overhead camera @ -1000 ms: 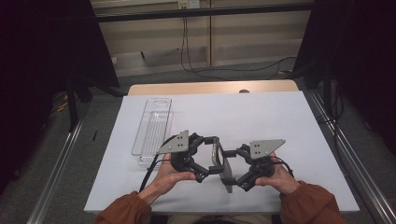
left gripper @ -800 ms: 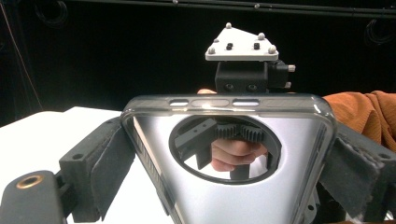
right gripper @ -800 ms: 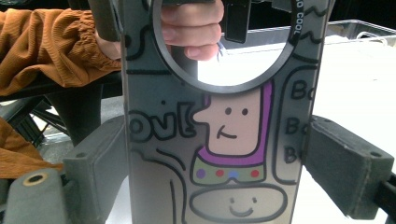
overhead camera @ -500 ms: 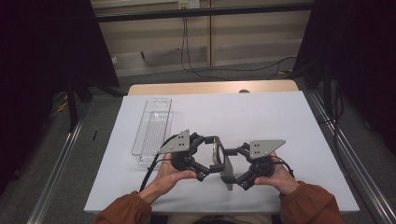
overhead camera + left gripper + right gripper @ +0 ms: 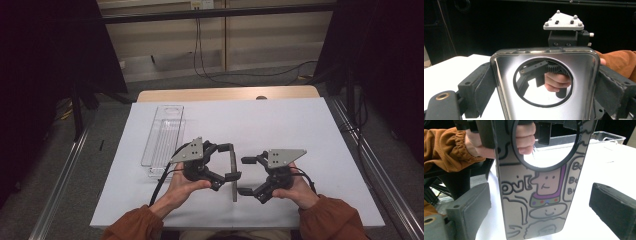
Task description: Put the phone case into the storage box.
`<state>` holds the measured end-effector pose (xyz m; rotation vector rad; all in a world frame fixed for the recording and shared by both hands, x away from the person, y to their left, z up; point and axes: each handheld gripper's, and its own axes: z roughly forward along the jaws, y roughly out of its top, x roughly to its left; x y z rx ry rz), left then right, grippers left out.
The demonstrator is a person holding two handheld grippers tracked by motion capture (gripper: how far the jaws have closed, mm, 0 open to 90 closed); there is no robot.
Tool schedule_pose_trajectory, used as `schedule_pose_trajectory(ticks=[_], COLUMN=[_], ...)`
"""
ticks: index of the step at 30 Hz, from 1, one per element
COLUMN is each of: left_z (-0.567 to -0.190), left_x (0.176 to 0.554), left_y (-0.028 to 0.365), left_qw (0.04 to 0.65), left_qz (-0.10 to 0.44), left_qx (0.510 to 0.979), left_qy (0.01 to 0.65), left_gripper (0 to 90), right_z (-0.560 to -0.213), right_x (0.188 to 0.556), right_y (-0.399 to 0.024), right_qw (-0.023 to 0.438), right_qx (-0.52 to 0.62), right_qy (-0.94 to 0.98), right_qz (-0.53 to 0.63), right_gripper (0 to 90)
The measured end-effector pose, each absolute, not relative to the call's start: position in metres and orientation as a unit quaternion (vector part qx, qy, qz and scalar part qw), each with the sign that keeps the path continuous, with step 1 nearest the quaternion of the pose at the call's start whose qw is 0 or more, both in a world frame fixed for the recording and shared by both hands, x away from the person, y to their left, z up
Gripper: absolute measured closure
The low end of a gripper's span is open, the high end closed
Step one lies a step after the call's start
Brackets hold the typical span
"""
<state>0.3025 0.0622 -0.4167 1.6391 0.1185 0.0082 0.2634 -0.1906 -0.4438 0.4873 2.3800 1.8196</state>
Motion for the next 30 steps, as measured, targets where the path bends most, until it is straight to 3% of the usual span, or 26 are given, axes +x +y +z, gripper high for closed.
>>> schedule_pose_trajectory(ticks=[20, 30], left_z=[-0.412, -0.411], left_x=[0.309, 0.310], left_y=[0.076, 0.086], left_qw=[0.682, 0.681], left_qz=[0.031, 0.047], left_qx=[0.725, 0.721], left_qy=[0.087, 0.120], left_gripper=[11.9, 11.9], right_z=[-0.446, -0.446], right_x=[0.269, 0.270], right_y=[-0.202, -0.214], right_qw=[0.079, 0.124], right_qx=[0.222, 0.276], right_qy=[0.767, 0.745], right_qz=[0.596, 0.595], right_gripper=[1.5, 2.8])
